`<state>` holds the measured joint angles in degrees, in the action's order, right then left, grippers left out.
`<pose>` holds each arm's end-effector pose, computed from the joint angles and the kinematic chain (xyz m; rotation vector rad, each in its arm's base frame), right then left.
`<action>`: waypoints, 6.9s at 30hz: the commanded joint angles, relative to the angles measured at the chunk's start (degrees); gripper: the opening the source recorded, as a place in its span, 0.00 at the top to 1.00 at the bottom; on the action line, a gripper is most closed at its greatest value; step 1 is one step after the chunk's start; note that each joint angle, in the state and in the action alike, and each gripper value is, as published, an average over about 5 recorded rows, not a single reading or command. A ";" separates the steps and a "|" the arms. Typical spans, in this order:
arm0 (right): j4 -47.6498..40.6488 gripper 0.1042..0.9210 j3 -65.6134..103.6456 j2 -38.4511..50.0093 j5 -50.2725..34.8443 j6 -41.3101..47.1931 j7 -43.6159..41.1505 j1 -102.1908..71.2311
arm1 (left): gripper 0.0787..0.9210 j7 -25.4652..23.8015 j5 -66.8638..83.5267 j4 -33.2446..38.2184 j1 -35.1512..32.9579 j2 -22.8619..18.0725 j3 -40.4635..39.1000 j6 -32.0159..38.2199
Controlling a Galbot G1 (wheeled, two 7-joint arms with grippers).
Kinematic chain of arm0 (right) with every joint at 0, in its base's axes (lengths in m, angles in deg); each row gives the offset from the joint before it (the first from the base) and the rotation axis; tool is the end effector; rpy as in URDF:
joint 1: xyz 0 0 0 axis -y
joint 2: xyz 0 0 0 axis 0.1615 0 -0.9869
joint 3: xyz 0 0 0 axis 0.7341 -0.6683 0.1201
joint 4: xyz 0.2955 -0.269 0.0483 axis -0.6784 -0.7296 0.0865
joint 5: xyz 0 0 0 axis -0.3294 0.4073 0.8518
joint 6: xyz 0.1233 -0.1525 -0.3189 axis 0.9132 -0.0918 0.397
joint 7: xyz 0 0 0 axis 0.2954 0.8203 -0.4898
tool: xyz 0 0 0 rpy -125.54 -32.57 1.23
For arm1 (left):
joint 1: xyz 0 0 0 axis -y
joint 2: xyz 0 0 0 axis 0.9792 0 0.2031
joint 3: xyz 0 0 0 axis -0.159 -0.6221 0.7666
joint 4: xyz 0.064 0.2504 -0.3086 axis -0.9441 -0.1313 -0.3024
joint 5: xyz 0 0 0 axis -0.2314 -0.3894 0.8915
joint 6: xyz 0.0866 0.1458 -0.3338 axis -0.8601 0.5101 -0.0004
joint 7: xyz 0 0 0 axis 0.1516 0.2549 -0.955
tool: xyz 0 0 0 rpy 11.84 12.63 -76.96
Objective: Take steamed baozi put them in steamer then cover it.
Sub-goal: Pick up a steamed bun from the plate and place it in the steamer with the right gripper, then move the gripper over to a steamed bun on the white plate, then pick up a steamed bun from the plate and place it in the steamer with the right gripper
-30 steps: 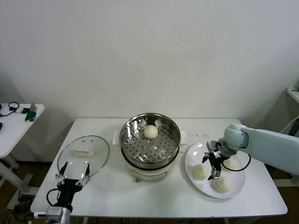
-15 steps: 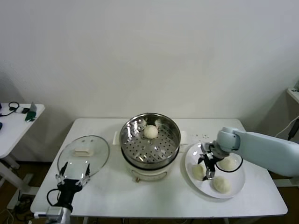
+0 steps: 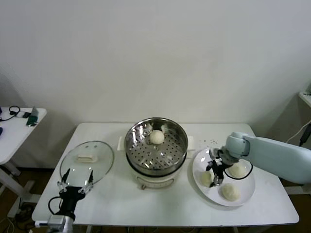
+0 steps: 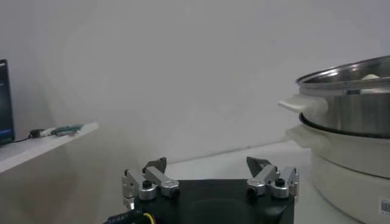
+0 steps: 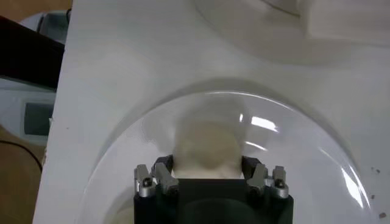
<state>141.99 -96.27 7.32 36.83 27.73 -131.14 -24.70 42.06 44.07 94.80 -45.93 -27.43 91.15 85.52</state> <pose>0.5333 -0.1457 -0.2605 1.3725 -1.3506 1.1221 0.1423 0.1164 -0.4033 0.1009 -2.9943 -0.3336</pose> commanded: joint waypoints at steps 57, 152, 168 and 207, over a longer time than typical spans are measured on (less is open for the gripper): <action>-15.40 0.27 -17.85 -45.90 -30.43 3.16 2.70 21.32 | 0.12 -1.14 0.94 3.34 -0.32 1.32 -1.71 -1.84; 6.58 0.13 -4.05 8.66 11.59 -3.60 -6.02 0.97 | 0.12 0.03 -1.43 2.15 -0.29 0.60 -1.40 -3.55; 6.05 0.26 -4.72 7.87 10.34 -4.15 -6.47 3.52 | 0.12 0.23 -1.42 2.18 -0.22 0.62 -1.26 -3.62; 6.35 0.24 -10.72 -32.98 16.92 -38.37 -12.60 34.08 | 0.12 0.57 -0.80 2.55 -0.97 1.01 -1.91 -3.57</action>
<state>151.15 -109.26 -13.85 51.76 -6.26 -143.59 12.64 42.55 42.96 97.51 -46.45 -27.05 89.16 81.92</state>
